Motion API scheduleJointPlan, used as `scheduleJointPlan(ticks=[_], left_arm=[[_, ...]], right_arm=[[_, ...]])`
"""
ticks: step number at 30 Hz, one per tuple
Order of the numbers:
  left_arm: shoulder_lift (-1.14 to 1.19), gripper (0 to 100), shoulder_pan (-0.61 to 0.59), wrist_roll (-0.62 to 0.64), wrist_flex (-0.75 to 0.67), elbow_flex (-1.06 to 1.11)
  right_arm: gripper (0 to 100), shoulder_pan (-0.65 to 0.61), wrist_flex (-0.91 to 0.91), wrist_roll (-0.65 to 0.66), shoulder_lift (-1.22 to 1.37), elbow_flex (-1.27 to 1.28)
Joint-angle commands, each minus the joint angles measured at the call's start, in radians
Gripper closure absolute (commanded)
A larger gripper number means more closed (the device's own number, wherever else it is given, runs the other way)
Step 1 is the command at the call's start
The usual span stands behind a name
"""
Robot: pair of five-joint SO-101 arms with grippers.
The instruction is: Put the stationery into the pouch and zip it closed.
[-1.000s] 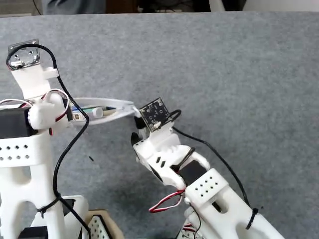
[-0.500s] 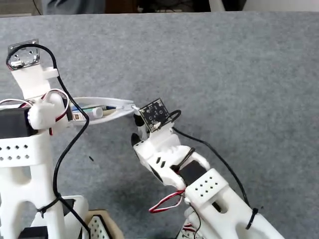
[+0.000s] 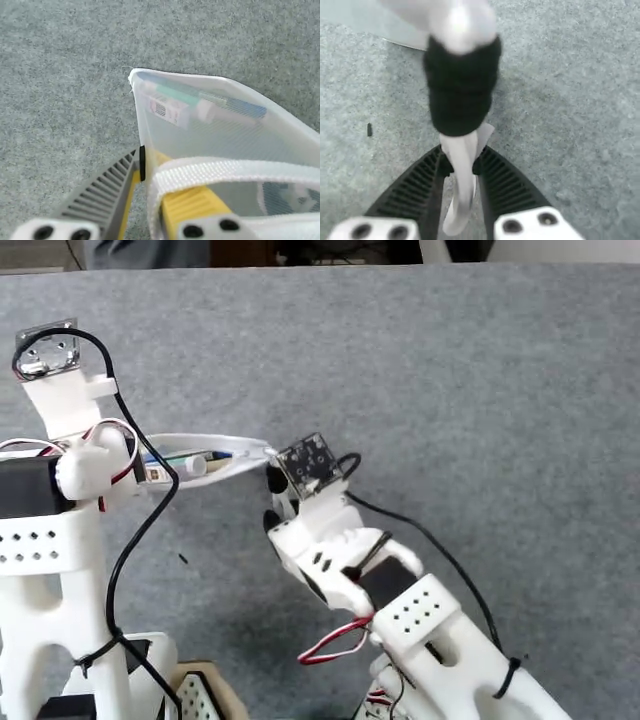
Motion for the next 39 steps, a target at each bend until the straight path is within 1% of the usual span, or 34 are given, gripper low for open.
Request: scheduleJointPlan(ticks=[1,3,7,10,14,23,31,34,39], left_arm=[[-0.014,97,0.01,0.008,-0.017,-0.041],[-0.015,95,0.007,0.008,-0.015,-0.067],[-0.017,82,0.013,0.009,0.063,-0.16],[-0.018,74,0.01,0.009,0.063,-0.211],[-0.018,68,0.007,0.009,0.063,-0.262],[-0.018,66,0.015,0.009,0.061,-0.338],[-0.018,66,0.015,0.009,0.061,-0.334],[-0.018,66,0.015,0.009,0.061,-0.334],[-0.018,66,0.015,0.009,0.061,-0.334]], right_arm=[[98.6,0.011,0.215,-0.002,-0.015,-0.271],[98.6,0.011,0.328,-0.002,-0.015,-0.395],[98.6,0.011,0.499,-0.002,-0.015,-0.602],[98.6,0.011,0.583,-0.002,-0.015,-0.719],[98.6,0.011,0.657,-0.006,-0.015,-0.831],[98.6,0.011,0.706,-0.003,-0.008,-1.064],[98.6,0.012,0.695,-0.002,-0.005,-1.216],[98.6,0.028,0.647,-0.002,-0.005,-1.247],[98.6,0.123,0.528,-0.006,-0.005,-1.299]])
